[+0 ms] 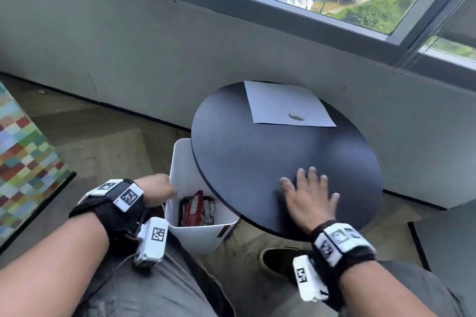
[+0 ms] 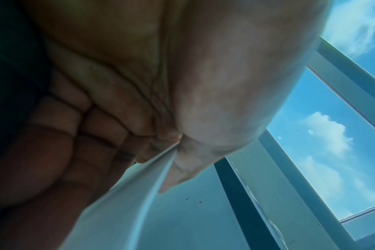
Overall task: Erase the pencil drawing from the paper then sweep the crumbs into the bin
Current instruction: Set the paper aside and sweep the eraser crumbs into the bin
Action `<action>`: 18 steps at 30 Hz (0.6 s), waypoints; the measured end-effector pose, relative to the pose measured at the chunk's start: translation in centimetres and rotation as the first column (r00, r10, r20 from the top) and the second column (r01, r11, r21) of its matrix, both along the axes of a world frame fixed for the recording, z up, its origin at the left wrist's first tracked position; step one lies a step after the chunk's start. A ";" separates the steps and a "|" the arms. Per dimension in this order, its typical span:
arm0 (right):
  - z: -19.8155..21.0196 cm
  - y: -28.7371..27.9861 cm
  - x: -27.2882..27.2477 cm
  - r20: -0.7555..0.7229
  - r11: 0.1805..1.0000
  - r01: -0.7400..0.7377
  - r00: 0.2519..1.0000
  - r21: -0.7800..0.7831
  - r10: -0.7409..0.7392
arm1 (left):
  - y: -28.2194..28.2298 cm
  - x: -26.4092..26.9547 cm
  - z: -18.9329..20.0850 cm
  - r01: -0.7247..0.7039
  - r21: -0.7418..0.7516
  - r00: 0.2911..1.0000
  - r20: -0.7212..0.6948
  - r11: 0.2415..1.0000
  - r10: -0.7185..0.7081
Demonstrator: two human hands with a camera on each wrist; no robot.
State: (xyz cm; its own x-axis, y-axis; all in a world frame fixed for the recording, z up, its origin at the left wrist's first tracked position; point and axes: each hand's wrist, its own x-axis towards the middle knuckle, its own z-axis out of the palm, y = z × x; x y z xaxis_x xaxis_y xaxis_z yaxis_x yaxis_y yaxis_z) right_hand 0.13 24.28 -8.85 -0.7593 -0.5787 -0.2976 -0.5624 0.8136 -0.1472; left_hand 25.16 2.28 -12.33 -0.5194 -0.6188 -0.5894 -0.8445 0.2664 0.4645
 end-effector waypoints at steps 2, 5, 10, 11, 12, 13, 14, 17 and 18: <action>-1.0 -2.6 3.8 0.003 0.980 -0.201 0.980 0.004 0.201 | 0.2 -0.1 0.1 0.002 -0.006 1.000 0.002 1.000 -0.002; -0.9 -5.7 11.2 0.075 0.817 -0.568 0.814 -0.099 0.576 | 0.3 0.0 0.1 -0.007 -0.023 1.000 0.003 1.000 0.007; 1.2 -5.5 10.0 0.037 0.680 -0.574 0.751 -0.456 0.659 | 0.2 0.5 0.3 -0.003 -0.026 1.000 0.000 1.000 0.003; 1.1 -5.8 8.3 0.032 0.784 -0.462 0.854 -0.414 0.520 | 0.3 0.6 0.5 -0.004 -0.023 1.000 0.009 1.000 0.004; 1.1 -6.0 6.8 0.061 0.897 -0.318 0.934 -0.306 0.352 | 0.3 0.6 0.6 -0.006 -0.023 1.000 0.011 1.000 0.006; 0.8 -6.4 5.9 0.092 0.959 -0.208 0.969 -0.193 0.229 | 0.3 0.5 0.6 -0.007 -0.021 1.000 0.013 1.000 0.008; 0.5 -7.0 6.0 0.108 0.974 -0.198 0.972 -0.106 0.209 | 0.3 0.5 0.6 -0.008 -0.018 1.000 0.013 1.000 0.009; 0.4 -7.1 10.4 0.112 0.807 -0.584 0.799 -0.089 0.591 | 0.0 0.2 0.1 0.006 -0.027 1.000 0.011 1.000 -0.005; 0.7 -6.5 11.9 0.127 0.701 -0.695 0.690 -0.158 0.713 | 0.0 0.3 -0.1 0.005 -0.023 1.000 0.009 1.000 -0.004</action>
State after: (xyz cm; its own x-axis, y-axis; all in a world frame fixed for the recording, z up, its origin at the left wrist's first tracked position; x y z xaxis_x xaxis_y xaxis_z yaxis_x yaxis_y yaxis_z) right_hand 12.08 17.76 -8.10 -0.0614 -0.9531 -0.2964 -0.9238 0.1667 -0.3447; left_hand 25.44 2.26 -12.41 -0.5169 -0.6298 -0.5798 -0.8475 0.2808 0.4505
